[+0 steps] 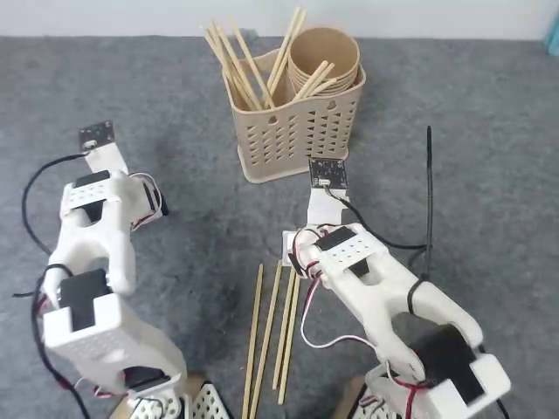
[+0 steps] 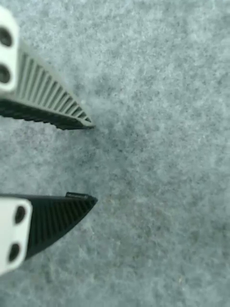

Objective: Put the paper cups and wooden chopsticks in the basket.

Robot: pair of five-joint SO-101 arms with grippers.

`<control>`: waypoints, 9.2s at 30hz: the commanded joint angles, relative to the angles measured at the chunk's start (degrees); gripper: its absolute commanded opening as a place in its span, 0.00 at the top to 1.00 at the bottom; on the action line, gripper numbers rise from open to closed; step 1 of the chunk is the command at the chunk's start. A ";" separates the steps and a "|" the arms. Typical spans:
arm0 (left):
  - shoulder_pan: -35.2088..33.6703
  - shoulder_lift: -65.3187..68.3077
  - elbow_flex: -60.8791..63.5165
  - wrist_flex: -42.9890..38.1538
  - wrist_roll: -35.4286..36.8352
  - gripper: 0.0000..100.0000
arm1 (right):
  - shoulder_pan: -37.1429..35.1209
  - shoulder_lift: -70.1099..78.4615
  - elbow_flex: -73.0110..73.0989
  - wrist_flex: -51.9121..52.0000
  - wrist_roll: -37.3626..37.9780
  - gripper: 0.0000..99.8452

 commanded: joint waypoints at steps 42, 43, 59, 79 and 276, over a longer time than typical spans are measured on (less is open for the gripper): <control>0.18 -2.81 -0.57 -1.49 -0.62 0.79 | 0.84 -52.26 -21.01 26.95 16.88 0.99; 0.18 -2.81 -0.57 -1.49 -0.62 0.79 | 0.84 -54.29 -21.01 24.31 17.49 0.99; 0.09 -2.81 -0.48 -1.49 -0.62 0.79 | 0.40 -75.74 -0.97 -2.68 17.49 0.99; 0.26 -2.81 -0.57 -1.49 -0.62 0.79 | 6.20 -41.54 -19.25 -37.76 36.22 0.99; 29.80 -40.79 0.57 -59.16 13.63 0.99 | 24.48 -55.25 45.63 -35.03 14.68 0.81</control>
